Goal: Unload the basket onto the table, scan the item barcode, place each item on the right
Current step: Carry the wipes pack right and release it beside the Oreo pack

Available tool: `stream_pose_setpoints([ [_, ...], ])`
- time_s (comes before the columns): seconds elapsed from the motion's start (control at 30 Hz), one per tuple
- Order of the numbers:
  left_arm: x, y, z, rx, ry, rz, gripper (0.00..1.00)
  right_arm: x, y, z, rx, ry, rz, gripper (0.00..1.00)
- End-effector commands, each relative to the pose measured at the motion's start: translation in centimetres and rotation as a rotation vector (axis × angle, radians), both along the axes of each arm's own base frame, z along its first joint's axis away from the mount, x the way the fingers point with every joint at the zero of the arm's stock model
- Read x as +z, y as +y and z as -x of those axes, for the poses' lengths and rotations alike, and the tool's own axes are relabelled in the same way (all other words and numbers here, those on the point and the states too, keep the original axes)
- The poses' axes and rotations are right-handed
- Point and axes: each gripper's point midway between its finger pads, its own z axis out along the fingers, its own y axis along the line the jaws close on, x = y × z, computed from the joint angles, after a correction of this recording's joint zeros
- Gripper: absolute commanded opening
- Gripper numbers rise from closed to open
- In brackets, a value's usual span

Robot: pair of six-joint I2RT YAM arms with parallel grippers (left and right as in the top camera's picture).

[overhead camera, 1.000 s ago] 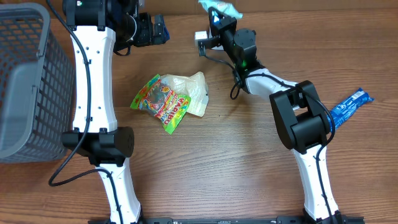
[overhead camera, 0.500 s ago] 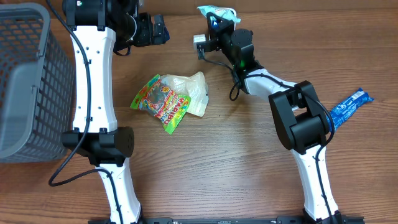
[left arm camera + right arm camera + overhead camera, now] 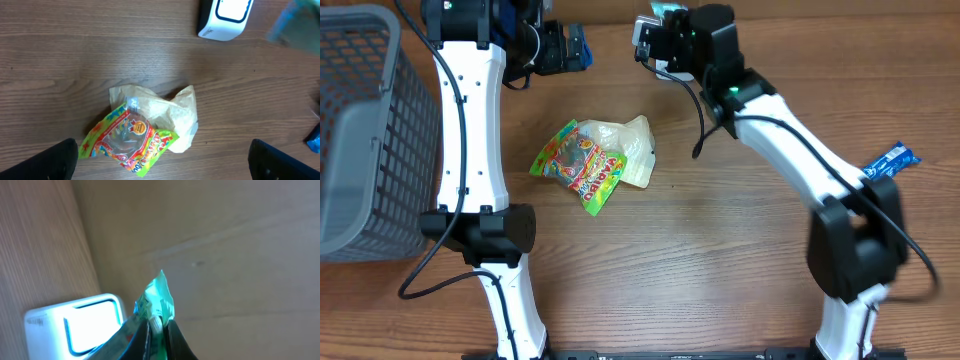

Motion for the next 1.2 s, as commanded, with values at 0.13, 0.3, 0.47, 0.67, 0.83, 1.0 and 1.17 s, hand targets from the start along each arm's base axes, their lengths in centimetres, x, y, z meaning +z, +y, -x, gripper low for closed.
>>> stream_pose_setpoints([
  [0.13, 1.2, -0.6, 0.5, -0.007, -0.027, 0.003, 1.0, 5.5, -3.1, 10.5, -0.326, 0.579, -0.71, 0.04],
  [0.3, 1.2, -0.6, 0.5, -0.007, -0.027, 0.003, 1.0, 2.1, -9.8, 13.2, -0.744, 0.83, -0.923, 0.04],
  [0.47, 1.2, -0.6, 0.5, -0.007, -0.027, 0.003, 1.0, -3.1, -19.5, 14.1, -1.215, 0.928, -1.096, 0.04],
  [0.67, 1.2, -0.6, 0.5, -0.007, -0.027, 0.003, 1.0, -11.3, -31.3, 16.1, -1.637, 0.85, -1.164, 0.04],
  [0.83, 1.2, -0.6, 0.5, -0.007, -0.027, 0.003, 1.0, -18.1, -34.5, 16.3, -1.674, 0.817, -1.104, 0.04],
  [1.0, 1.2, -0.6, 0.5, -0.007, -0.027, 0.003, 1.0, -18.1, -35.4, 16.6, -1.713, 0.778, -1.068, 0.43],
  [1.17, 1.2, -0.6, 0.5, -0.007, -0.027, 0.003, 1.0, -13.9, -29.2, 14.1, -1.32, 1.046, -1.174, 0.8],
])
